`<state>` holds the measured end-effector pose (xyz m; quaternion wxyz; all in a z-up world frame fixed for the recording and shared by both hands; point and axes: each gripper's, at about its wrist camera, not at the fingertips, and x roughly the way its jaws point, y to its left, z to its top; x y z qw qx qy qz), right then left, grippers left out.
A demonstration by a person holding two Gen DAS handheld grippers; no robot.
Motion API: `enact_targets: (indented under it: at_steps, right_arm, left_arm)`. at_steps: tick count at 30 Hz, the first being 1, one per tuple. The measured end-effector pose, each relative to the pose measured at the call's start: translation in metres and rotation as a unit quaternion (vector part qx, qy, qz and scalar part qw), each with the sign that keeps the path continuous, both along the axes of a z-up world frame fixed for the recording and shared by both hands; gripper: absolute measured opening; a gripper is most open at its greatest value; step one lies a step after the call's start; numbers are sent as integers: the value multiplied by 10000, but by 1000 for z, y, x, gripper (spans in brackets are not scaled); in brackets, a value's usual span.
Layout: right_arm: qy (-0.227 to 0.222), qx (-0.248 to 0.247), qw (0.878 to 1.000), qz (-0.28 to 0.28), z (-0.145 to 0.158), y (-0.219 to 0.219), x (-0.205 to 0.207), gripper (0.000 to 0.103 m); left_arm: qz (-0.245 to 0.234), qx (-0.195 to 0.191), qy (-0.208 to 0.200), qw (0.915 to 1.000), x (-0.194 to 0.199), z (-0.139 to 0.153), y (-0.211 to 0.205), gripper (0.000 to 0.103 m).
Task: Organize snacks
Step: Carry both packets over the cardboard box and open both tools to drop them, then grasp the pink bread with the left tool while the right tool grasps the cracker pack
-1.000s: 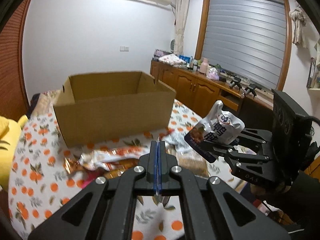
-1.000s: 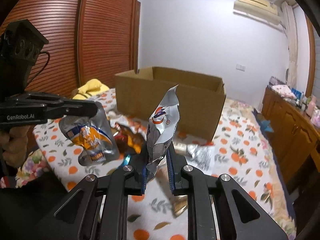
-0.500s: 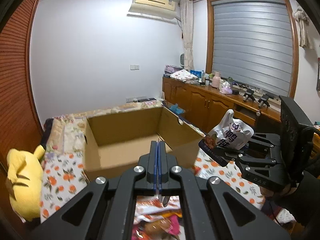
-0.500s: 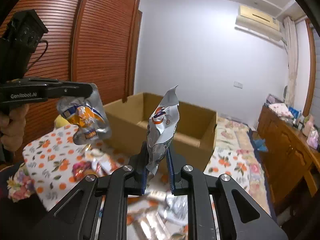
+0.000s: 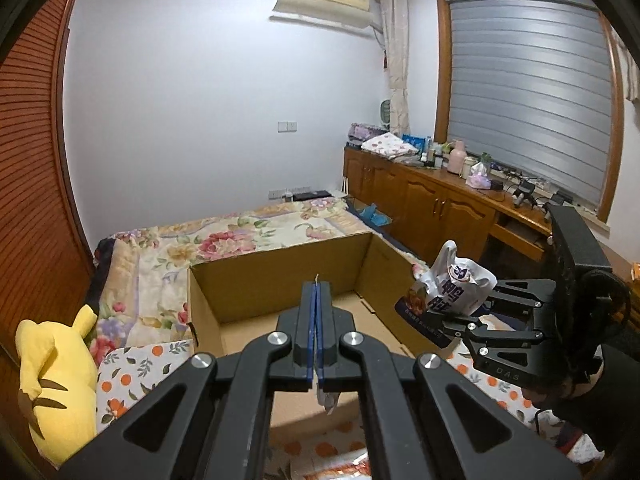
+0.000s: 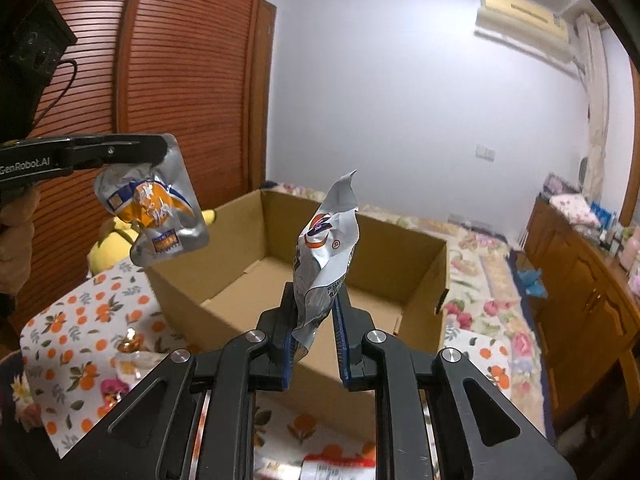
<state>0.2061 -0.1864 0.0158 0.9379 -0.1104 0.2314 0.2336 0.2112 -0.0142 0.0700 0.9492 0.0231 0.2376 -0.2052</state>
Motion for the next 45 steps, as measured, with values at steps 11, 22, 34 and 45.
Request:
enact_targets:
  at_steps: [11,22,34,45]
  right_arm:
    - [559,-140,9983,-18,-29,6,42,17]
    - [563,-135,9982,-139,-25,0,34,39]
    - [353,83,9990,-277,-11,-18,-39,49]
    - [355,127,9988,-318,-24,-25,-88,62]
  left_arm:
    - [58,151,422,9990,43,-35,-4,0]
    - [155,111,439,9989,28,-34,3,8]
    - [278,123,201,9993,-33,-28,11,41]
    - [306,115,129,9994,-79,-38,16,81]
